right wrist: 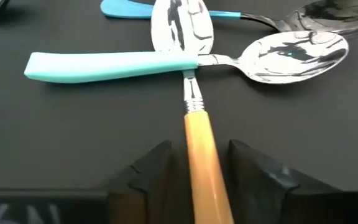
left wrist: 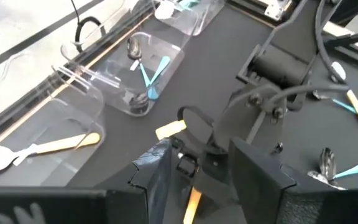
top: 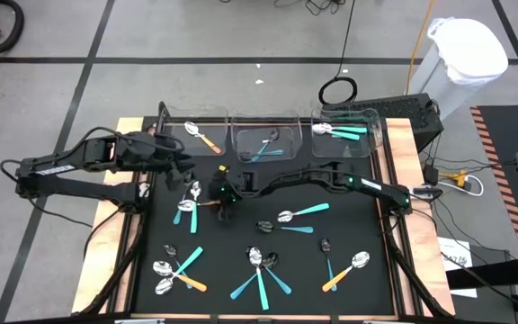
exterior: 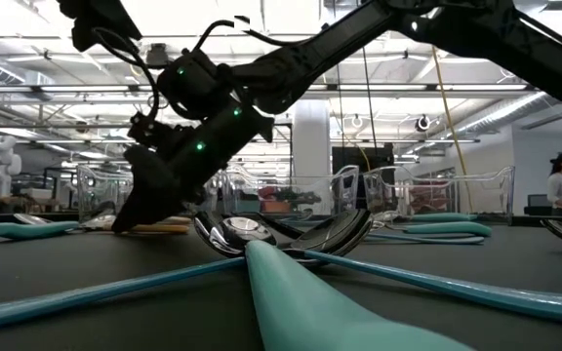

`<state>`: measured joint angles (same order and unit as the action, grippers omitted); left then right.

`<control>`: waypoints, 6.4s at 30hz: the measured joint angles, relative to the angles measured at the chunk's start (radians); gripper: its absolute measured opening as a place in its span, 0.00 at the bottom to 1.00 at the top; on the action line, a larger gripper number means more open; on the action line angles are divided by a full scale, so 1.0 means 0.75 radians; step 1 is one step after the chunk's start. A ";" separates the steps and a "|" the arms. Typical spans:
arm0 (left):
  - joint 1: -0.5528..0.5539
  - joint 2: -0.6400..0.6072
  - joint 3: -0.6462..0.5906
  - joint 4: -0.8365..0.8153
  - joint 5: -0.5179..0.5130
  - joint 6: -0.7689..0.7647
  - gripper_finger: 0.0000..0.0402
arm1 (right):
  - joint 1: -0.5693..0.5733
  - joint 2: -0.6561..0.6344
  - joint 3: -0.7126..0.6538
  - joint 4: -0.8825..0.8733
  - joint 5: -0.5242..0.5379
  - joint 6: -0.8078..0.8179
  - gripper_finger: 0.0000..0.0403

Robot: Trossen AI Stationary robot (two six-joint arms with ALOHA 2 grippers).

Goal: Sort silverware by color (type)
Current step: Put the yellow spoon into the left transparent bin, then put the light green spoon into the right transparent bin

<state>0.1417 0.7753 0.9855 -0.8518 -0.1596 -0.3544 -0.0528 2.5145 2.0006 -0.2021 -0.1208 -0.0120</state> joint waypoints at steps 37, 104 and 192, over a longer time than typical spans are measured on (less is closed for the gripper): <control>0.000 0.001 0.000 -0.026 -0.185 -0.043 0.40 | -0.059 -0.247 0.281 -0.880 0.056 0.146 0.13; -0.037 0.031 -0.202 0.477 -0.223 -0.182 0.40 | -0.308 -0.759 0.328 -0.973 0.065 0.122 0.58; -0.658 0.927 -0.136 0.358 -0.133 -1.064 0.01 | 0.493 -1.764 -1.525 0.024 0.745 0.989 0.58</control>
<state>-0.3519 1.4706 0.8833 -0.5830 -0.2592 -1.1526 0.3167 1.1912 0.8570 -0.1839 0.4377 0.7300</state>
